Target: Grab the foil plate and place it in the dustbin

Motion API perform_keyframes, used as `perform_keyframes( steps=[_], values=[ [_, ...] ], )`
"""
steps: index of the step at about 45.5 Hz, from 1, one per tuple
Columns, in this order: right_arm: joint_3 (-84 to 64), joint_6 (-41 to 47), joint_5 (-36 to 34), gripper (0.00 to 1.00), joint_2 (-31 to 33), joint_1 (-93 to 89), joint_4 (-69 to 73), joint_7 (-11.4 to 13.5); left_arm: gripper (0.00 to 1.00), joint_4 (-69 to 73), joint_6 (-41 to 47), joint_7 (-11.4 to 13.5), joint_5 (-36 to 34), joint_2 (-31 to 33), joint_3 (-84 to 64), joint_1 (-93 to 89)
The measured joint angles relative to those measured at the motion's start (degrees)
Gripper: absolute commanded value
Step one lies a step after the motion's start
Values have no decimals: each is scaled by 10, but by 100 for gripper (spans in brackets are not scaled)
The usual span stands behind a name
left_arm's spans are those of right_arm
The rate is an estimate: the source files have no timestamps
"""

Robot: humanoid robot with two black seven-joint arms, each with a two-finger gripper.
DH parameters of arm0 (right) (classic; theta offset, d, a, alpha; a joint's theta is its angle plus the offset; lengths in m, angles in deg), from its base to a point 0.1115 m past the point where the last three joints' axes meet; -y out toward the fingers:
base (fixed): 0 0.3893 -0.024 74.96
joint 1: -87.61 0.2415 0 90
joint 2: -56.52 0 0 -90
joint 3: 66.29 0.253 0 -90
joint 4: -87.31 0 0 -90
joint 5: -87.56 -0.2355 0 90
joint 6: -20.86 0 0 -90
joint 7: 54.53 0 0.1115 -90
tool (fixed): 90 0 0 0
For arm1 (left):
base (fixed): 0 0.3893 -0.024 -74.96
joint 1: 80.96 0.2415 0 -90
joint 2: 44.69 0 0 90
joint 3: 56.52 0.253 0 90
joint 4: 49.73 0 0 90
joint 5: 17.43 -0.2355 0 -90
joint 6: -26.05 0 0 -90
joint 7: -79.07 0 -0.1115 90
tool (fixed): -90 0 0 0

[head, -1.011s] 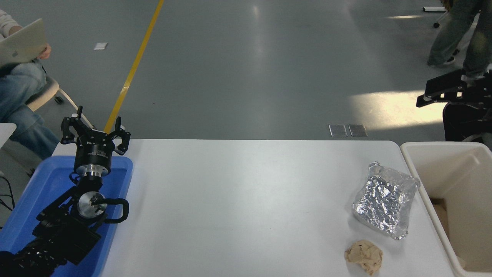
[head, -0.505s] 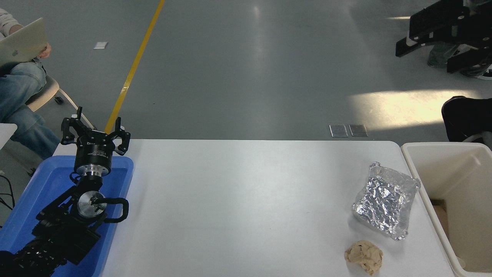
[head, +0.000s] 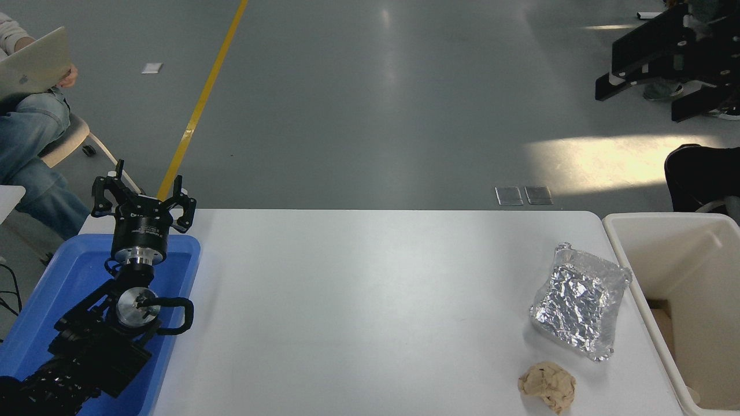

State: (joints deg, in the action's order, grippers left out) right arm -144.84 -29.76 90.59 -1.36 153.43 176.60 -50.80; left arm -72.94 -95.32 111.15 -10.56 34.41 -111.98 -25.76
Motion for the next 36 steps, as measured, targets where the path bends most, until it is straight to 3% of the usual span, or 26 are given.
perform_keyframes(
  steps=[20,36],
  values=[
    [5,-136,-5,96,4,-269,-85,1,99,0,0,0,0,0,0,0],
    [97,-187,-3,96,21,-536,-222,1,99,0,0,0,0,0,0,0]
  ],
)
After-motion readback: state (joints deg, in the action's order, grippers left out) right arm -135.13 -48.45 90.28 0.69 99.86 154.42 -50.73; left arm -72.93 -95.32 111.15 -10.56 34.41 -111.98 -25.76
